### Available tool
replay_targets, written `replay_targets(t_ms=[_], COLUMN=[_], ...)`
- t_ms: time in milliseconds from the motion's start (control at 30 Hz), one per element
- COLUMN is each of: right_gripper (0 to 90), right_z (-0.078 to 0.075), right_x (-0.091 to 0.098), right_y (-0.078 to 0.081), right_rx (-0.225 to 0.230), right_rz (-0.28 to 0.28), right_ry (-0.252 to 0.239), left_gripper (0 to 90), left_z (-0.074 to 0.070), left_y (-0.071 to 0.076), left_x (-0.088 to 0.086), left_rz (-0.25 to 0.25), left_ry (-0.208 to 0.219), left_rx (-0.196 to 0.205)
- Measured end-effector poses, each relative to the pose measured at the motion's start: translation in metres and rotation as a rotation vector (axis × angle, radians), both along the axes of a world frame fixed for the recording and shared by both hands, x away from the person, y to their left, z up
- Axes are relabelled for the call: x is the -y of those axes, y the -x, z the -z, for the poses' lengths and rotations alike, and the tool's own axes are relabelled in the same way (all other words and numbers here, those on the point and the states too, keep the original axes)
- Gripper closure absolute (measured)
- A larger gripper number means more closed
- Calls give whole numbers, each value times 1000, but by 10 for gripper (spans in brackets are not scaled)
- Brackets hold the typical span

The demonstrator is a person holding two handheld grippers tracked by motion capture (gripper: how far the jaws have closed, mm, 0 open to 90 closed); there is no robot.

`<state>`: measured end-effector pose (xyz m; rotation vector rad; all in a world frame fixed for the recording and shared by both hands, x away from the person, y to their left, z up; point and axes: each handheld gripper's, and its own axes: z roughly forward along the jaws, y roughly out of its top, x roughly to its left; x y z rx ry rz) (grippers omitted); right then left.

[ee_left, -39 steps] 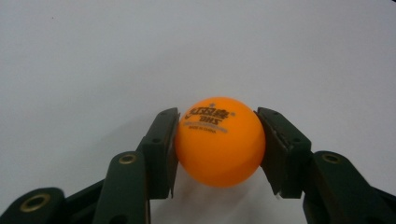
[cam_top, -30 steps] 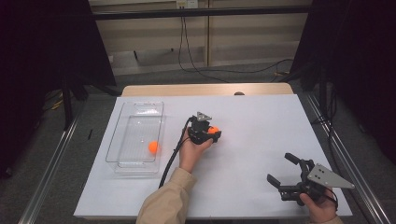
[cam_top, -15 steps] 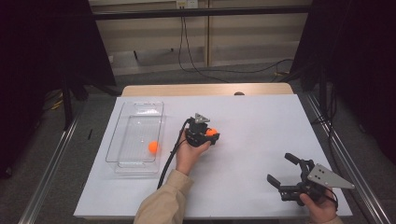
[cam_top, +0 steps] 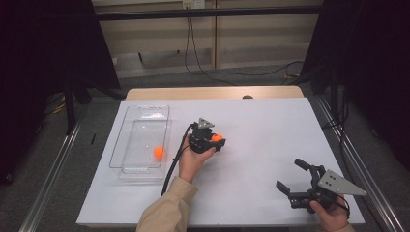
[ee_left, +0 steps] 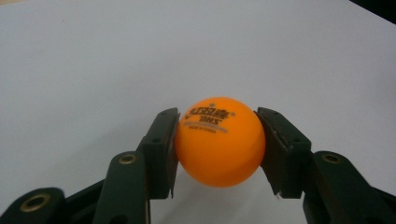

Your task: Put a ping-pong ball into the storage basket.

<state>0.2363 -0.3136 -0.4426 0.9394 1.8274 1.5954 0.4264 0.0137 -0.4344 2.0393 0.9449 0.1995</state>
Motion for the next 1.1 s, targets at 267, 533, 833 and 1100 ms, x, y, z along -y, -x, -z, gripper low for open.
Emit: replay_targets(t_ms=[267,533,833,1100], right_gripper=[11,11,11,11], right_z=[0,0,0,0], right_x=[0,0,-1,-1], right_y=[0,1,1,1], right_rx=[2,1,1,-1], right_rz=[-2,-3,-3,-3], right_ry=[0,0,-2,2], left_gripper=[510,510,510,510], left_z=[-3,-7,-11,-12], left_y=[4,6,7,7], left_x=[-3,-10,-17,-22], left_rz=[-4,-21,-35,-42], left_ry=[2,-8,3,-13], left_rx=[-4,1,1,16])
